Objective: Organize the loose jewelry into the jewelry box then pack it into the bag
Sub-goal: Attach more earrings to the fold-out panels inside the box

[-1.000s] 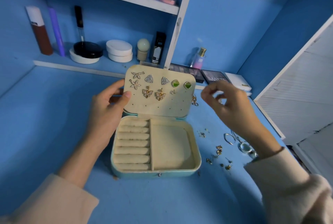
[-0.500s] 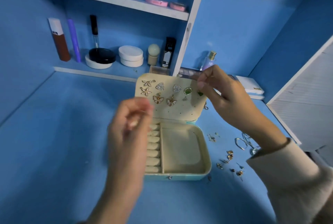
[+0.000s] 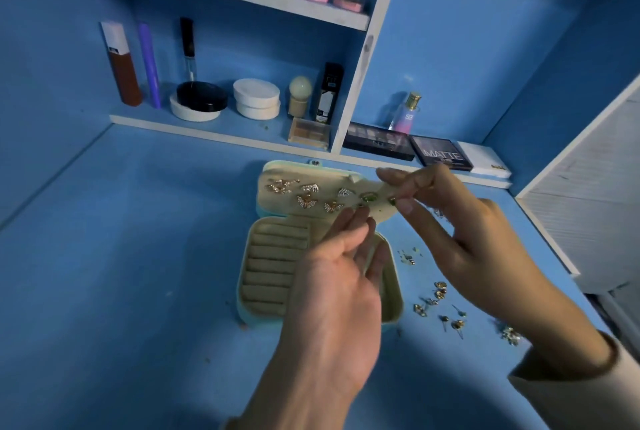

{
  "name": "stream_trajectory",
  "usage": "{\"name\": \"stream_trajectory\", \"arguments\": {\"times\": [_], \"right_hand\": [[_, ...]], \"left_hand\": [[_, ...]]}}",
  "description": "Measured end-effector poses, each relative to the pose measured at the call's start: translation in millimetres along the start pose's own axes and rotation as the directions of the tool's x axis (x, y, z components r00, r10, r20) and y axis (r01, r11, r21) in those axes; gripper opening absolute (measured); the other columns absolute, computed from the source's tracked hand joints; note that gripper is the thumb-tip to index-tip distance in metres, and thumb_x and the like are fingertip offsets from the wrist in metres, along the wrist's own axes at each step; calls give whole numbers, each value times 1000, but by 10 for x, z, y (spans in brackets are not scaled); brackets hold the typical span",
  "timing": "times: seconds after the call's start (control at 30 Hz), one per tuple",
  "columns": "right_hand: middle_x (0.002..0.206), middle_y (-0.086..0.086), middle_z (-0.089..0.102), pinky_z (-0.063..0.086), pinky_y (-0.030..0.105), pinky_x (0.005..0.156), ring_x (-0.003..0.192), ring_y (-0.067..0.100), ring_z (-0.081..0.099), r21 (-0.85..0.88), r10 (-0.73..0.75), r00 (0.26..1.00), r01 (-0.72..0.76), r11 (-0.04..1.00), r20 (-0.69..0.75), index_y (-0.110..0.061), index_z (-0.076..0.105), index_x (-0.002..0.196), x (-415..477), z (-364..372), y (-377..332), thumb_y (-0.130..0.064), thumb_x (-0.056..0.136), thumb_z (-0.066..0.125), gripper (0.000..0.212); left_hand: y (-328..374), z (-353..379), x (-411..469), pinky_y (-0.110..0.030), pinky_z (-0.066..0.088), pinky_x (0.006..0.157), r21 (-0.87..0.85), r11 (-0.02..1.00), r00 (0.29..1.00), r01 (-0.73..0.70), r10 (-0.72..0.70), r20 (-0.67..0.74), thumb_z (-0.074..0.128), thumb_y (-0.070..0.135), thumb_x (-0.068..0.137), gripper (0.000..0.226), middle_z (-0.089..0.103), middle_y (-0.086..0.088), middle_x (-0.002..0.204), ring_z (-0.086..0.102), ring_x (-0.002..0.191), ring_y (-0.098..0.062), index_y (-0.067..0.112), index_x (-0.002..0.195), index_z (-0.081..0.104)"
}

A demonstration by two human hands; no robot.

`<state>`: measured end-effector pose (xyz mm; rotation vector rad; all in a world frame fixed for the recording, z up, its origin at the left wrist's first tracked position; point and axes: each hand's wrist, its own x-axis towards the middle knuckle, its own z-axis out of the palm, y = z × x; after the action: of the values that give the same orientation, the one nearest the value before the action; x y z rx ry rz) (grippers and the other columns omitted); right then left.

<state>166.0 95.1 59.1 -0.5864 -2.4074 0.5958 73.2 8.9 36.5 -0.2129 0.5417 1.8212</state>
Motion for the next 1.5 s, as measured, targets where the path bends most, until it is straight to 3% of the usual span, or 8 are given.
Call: {"name": "stream_trajectory", "arguments": {"times": [0.07,0.2,0.43,0.67,0.77,0.87,1.07,1.5], "right_hand": [[122,-16,60,34,-3,60,88,-25,53,0,-4,1000,4,1000,2,-23,44,89,-84,8,-31,-15,93,50,11],[118,-17,64,38,-2,75,115,-11,50,41,-5,1000,5,999,21,-22,47,91,-257,27,-49,-18,94,50,6],[115,-24,64,45,10,84,122,-1,50,148,21,994,-37,988,106,-21,49,93,-456,80,-59,-33,92,44,13],[102,-13,69,52,43,63,85,22,69,185,127,989,-140,973,81,-27,56,89,-336,7,-108,-36,91,49,12],[89,-10,68,51,26,72,84,11,63,183,193,977,-207,961,89,-20,62,84,-108,-17,9,-16,90,58,9],[82,-9,67,42,11,63,73,2,58,116,240,951,-266,957,195,-24,64,79,108,32,151,-11,88,61,16],[80,-8,69,45,15,69,72,4,59,100,230,897,-287,953,378,-29,69,77,293,88,294,-11,85,66,19],[78,-14,68,43,12,65,67,-1,56,57,199,873,-249,967,445,-27,70,79,337,59,252,-15,84,67,14]], "left_hand": [[-8,-32,-24,-33,39,103,-5,1000,1000,7,-7,11,54,2,66,37,68,-7,99,62,91,-16,9,101,62],[-48,-119,-74,-32,41,100,70,997,999,-36,35,12,58,6,63,37,68,-5,101,62,92,-16,12,100,63],[-108,-246,-99,-27,45,94,185,977,994,-109,111,-3,63,24,70,55,70,0,114,64,107,-10,17,124,60],[-171,-288,-63,-27,49,90,216,966,986,-139,156,-64,55,13,90,28,71,1,109,68,96,-6,19,117,61],[-183,-318,-57,-26,49,89,233,963,988,-132,148,-52,54,16,91,32,71,4,110,67,96,-4,19,122,58],[-194,-341,-55,-25,50,89,249,959,988,-134,149,-45,55,18,90,34,69,4,113,66,98,-3,18,124,57],[-205,-356,-41,-27,48,95,281,948,985,-151,168,-37,58,20,87,39,67,6,118,66,96,0,21,125,56],[-222,-349,-35,-24,46,90,257,961,986,-106,135,-99,58,21,88,42,64,4,122,67,75,7,21,130,52]]}}
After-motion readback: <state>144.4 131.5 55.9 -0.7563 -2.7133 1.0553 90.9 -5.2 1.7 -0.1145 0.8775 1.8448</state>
